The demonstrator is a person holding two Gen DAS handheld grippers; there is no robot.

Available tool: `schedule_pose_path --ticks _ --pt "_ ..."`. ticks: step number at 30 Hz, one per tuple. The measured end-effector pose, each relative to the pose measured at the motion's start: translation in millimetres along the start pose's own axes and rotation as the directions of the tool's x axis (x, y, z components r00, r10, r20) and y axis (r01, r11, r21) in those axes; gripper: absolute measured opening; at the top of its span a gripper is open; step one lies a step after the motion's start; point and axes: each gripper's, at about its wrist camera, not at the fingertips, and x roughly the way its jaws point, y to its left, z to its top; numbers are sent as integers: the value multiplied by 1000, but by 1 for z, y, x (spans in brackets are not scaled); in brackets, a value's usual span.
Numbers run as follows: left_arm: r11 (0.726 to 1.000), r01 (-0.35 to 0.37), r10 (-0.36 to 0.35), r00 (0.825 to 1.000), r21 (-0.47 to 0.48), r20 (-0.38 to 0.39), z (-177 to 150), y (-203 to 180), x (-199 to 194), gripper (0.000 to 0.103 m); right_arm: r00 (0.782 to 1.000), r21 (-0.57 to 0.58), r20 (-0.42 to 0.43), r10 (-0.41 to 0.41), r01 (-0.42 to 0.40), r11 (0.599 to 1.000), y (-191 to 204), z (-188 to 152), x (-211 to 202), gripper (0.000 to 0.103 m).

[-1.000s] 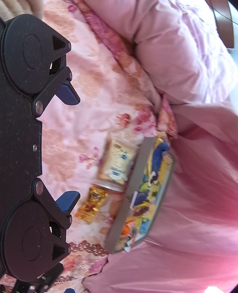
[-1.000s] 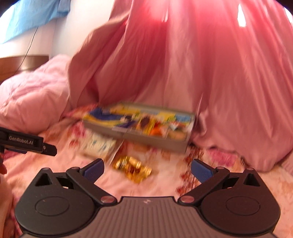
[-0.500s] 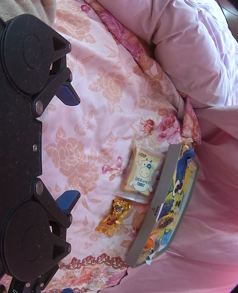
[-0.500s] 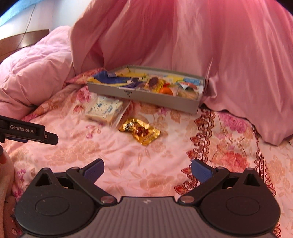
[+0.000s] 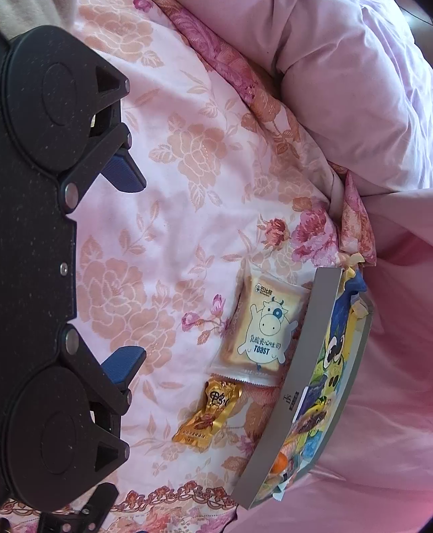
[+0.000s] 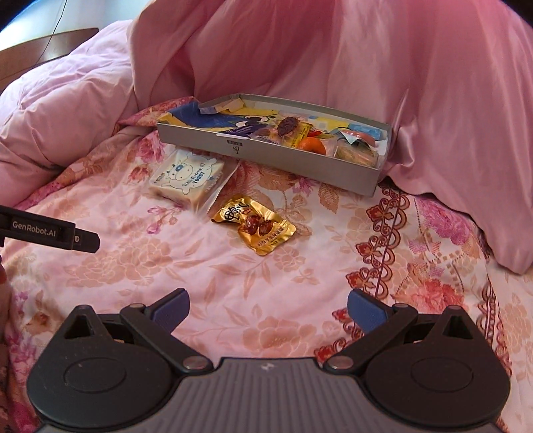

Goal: Organize snacks
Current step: 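Lower left tool onto toast bread pack while right tool approaches gold duck pouch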

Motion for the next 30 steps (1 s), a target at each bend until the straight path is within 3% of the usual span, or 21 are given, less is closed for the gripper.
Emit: schedule_pose_path --ticks 9,16,20,25,30 --pt "999 34 -33 999 -42 39 23 10 23 99 990 -111 57 131 -124 986 -14 22 49 103" --pt "996 94 -93 991 -9 101 74 18 63 99 981 -168 76 181 -166 972 -20 32 84 103" --pt "991 132 -133 987 17 85 106 24 95 99 975 -161 56 214 -203 966 -25 33 100 103" --pt "963 269 -267 958 -13 104 134 31 120 98 975 -187 47 218 -206 961 -21 35 116 103" --pt "944 328 -330 942 38 69 142 22 136 98 974 -185 38 222 -212 960 -22 38 130 103"
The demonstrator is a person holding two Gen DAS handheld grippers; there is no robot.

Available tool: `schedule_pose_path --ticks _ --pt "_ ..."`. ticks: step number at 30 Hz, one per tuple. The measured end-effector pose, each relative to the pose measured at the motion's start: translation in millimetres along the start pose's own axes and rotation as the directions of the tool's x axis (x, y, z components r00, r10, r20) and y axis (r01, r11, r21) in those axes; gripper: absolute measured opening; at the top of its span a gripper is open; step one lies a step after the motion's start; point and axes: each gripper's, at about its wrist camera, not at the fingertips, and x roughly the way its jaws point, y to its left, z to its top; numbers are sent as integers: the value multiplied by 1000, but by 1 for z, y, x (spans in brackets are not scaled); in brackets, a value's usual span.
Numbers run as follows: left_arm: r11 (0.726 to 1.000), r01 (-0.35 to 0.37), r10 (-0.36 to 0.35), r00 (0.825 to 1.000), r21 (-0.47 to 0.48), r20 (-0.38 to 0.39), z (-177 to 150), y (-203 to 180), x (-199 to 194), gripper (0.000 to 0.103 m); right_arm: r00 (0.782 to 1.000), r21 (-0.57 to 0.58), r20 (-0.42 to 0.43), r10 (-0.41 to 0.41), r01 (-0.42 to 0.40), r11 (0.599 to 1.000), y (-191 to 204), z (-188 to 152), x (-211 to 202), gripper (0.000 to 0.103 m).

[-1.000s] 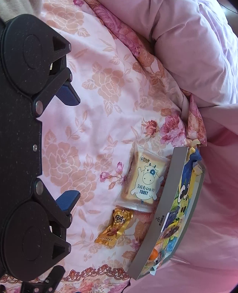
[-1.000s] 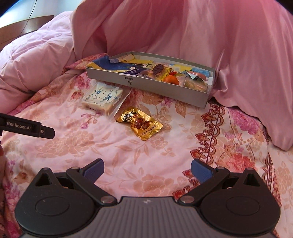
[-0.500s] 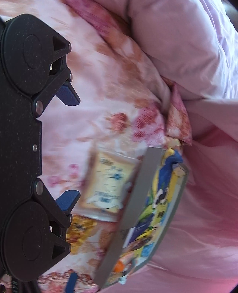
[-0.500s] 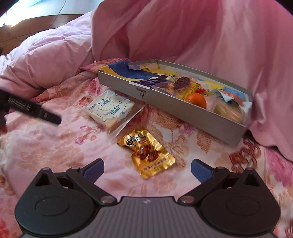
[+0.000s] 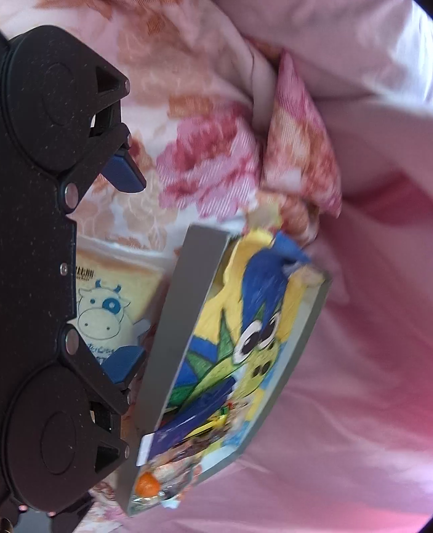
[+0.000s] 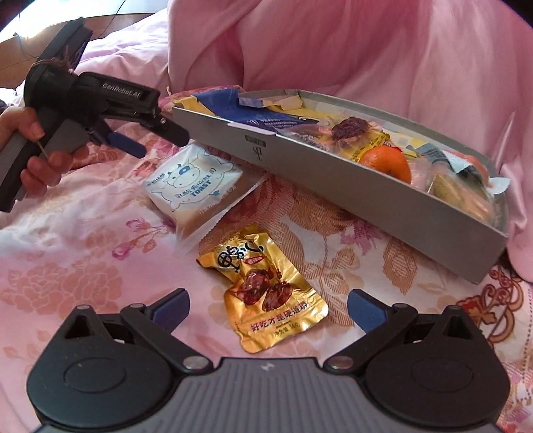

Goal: Organize snacks
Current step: 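Lower left tool onto toast bread pack while right tool approaches gold duck pouch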

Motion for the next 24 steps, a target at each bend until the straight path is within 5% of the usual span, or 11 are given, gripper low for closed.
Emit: schedule_pose_path --ticks 5,13,24 --pt "996 66 -61 995 65 -73 -5 -9 15 95 1000 44 -5 19 -19 999 -6 0 10 101" --pt "988 142 -133 980 55 -147 -20 -17 14 93 1000 31 -12 25 -25 999 -6 4 7 71" --pt "976 212 -193 948 48 -253 -53 -49 -17 92 984 10 -176 -21 23 1000 2 3 -17 66"
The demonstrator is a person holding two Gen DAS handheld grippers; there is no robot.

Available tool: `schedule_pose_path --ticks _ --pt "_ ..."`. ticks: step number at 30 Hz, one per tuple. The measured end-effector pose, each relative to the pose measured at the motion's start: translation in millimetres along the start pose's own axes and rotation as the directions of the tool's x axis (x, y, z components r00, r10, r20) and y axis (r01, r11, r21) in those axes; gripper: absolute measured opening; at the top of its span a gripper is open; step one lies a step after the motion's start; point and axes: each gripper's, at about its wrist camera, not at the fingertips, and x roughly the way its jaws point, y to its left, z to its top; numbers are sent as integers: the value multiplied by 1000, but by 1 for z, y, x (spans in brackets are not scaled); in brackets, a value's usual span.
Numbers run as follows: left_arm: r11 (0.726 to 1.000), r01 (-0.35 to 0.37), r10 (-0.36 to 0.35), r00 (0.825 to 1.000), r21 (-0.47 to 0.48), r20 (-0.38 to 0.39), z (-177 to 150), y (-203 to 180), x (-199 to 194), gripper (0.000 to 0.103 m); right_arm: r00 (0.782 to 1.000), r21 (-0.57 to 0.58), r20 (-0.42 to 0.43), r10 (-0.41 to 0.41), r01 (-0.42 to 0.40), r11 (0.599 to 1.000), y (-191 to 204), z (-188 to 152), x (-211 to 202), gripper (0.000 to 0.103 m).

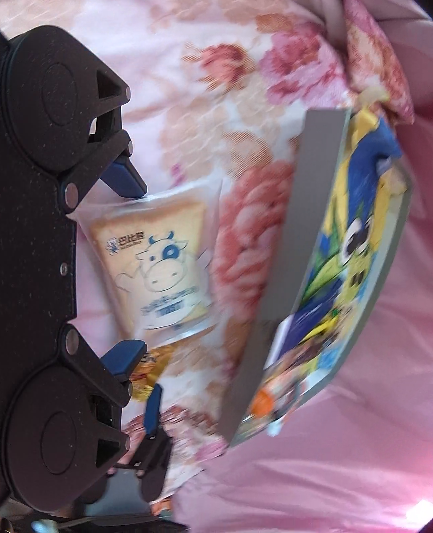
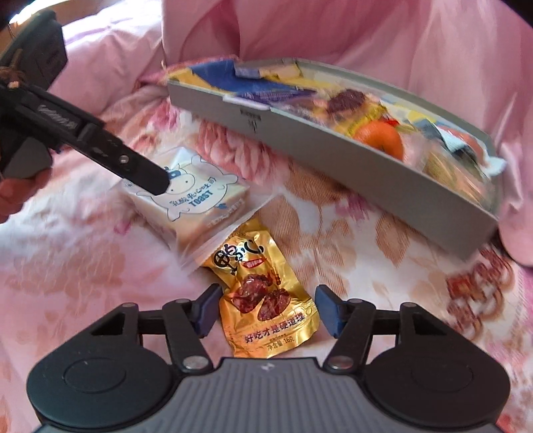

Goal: Organize snacks
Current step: 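Lower left tool onto toast bread pack while right tool approaches gold duck pouch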

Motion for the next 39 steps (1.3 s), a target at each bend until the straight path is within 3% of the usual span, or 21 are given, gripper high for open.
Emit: schedule_pose_path --ticks 6,10,14,18,22,25,29,32,39 --pt "990 -27 28 1000 136 -7 -20 -24 -20 92 997 55 -83 8 -4 999 -3 -16 -20 68" --pt "958 -101 97 995 269 29 -15 -32 -26 92 997 55 -77 5 -1 999 2 -23 -28 77" --pt "921 -75 73 997 382 19 4 -40 -15 93 1000 24 -29 -9 10 1000 6 -21 -26 87" --pt "848 -48 57 998 528 0 18 -57 5 93 1000 12 -8 4 -4 1000 2 -21 -18 87" --pt "748 -42 91 995 663 -39 26 -68 29 93 1000 13 4 23 -23 1000 -1 -21 -13 88" --pt "711 -11 105 990 703 -91 30 -67 43 94 1000 6 10 29 -29 1000 -1 -20 -11 90" --pt "708 20 141 975 706 -169 29 -62 54 94 999 18 19 37 -37 999 -4 -21 -8 90" --pt "718 7 154 974 696 -168 22 -57 53 93 999 31 21 41 -41 999 -5 -21 -7 90" --pt "844 -91 216 960 528 -179 6 -51 37 81 999 48 6 38 -38 998 -4 -21 -12 76"
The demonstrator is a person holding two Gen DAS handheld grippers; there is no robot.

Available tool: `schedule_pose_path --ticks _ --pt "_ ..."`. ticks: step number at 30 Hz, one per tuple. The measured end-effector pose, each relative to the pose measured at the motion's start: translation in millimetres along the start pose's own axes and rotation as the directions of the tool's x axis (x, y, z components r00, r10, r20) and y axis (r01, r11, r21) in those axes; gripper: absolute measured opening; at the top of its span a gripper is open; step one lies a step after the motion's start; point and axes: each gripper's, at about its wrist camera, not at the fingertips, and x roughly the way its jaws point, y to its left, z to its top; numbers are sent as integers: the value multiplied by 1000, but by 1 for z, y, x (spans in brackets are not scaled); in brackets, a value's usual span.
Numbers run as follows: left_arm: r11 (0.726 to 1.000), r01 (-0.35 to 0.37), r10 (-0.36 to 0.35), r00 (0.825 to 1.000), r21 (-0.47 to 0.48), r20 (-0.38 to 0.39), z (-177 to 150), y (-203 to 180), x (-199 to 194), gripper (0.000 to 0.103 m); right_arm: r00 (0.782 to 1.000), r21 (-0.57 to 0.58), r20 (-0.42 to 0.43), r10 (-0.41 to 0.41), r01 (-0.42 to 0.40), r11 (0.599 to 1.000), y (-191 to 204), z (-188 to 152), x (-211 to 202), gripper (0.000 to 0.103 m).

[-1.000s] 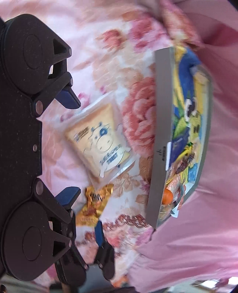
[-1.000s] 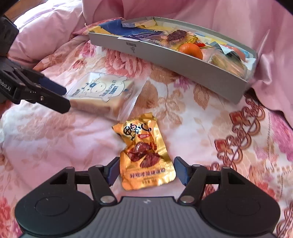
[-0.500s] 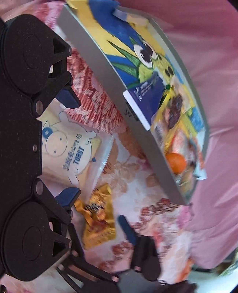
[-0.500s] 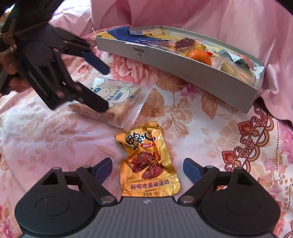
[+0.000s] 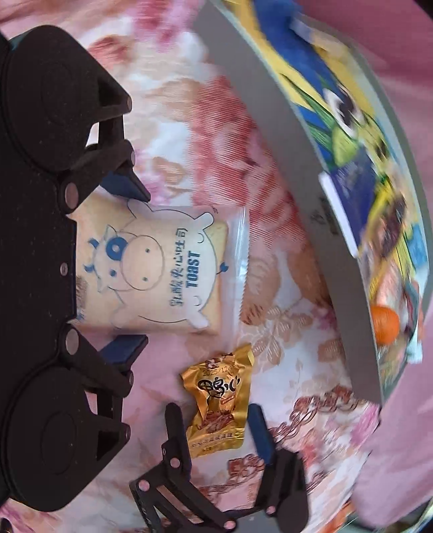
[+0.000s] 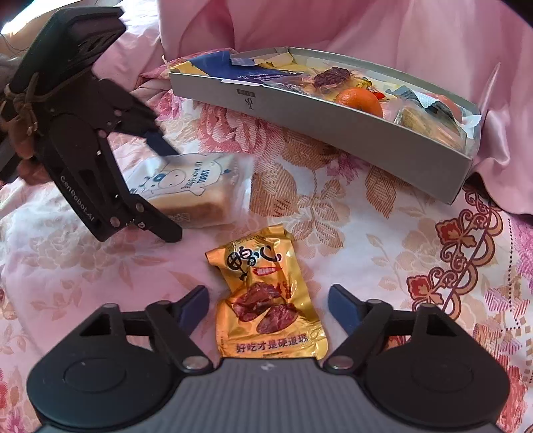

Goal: Organize snacks
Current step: 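Lower left tool onto toast bread pack while right tool approaches gold duck pouch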

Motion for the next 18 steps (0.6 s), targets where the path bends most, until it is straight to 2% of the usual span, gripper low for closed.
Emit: schedule_pose_path --ticks 3,7,10,14,18 --pt "993 -36 34 999 -110 -15 -9 -7 -5 79 1000 14 -8 -3 3 1000 1 0 -3 65" --pt "959 -136 127 991 -247 -51 -17 -22 -10 75 1000 37 -21 -23 24 999 7 -1 -6 64" --pt "923 -149 130 988 -354 -78 -26 -29 -17 74 999 53 -28 -36 38 998 11 -2 -8 64" --pt "894 -155 129 987 -421 -91 -46 -46 -30 74 999 92 -41 -25 29 995 18 -7 -16 63" --pt "863 -174 158 985 -475 -75 -67 -61 -44 74 998 96 -58 -15 20 995 33 -17 -29 63"
